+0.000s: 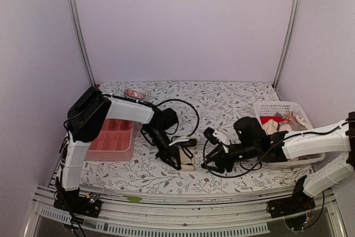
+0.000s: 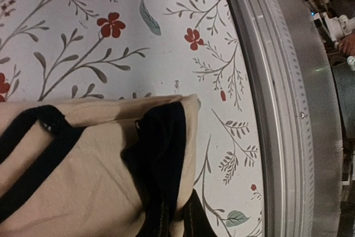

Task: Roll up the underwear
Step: Roll the underwear at the center of the board.

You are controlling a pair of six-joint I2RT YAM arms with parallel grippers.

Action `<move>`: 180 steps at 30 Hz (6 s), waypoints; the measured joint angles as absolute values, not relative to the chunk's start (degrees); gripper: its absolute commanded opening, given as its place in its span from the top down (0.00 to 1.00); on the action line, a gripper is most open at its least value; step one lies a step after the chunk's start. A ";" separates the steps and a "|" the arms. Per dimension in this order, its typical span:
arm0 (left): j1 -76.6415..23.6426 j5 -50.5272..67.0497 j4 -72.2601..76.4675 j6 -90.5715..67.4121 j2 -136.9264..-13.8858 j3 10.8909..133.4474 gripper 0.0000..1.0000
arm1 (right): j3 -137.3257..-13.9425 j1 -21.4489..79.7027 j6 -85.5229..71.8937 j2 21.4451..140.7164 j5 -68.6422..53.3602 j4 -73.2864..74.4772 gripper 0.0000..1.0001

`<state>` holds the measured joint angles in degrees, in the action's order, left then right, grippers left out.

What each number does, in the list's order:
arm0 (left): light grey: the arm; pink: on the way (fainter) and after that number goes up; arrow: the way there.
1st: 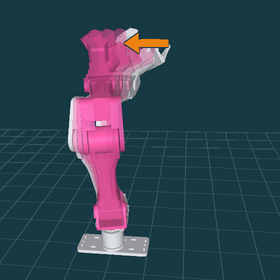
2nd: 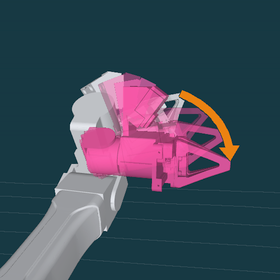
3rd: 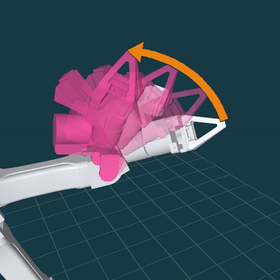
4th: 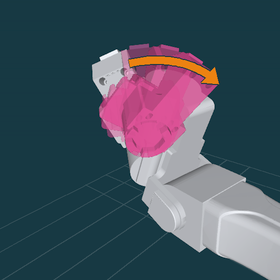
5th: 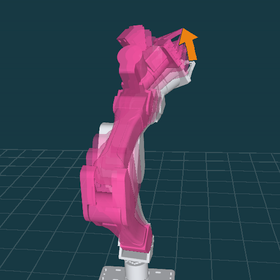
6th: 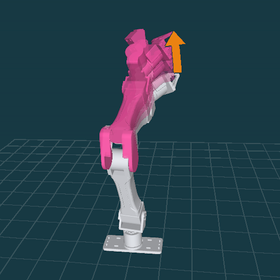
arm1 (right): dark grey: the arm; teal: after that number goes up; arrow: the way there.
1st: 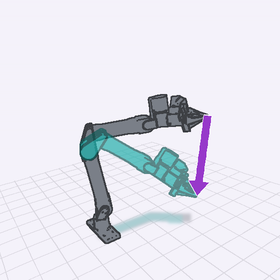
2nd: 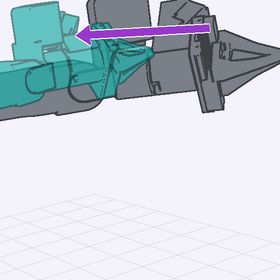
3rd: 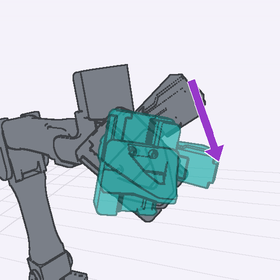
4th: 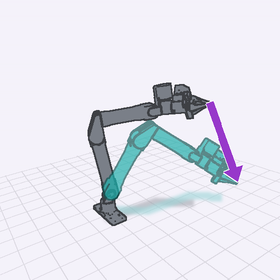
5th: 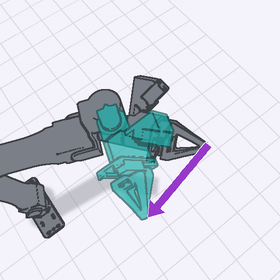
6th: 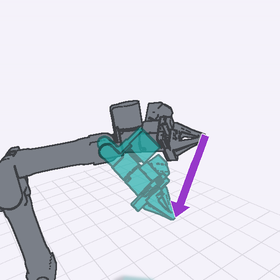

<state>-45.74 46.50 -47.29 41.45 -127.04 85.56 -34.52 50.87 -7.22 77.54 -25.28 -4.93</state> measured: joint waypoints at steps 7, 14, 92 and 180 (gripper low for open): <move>-43.53 53.54 -58.89 42.19 -133.34 91.66 0.98 | -40.40 59.35 2.46 87.26 -15.94 -4.16 0.49; -43.31 55.48 -63.75 43.07 -135.04 92.36 0.97 | -51.03 61.47 10.74 100.53 -13.69 -3.92 0.52; -58.83 14.28 1.69 39.97 -98.67 45.74 1.00 | -61.71 39.90 -15.77 114.10 -57.21 6.85 0.36; -57.17 10.76 5.37 43.33 -95.98 40.53 0.50 | -77.41 47.16 -20.82 129.51 -61.36 13.76 1.00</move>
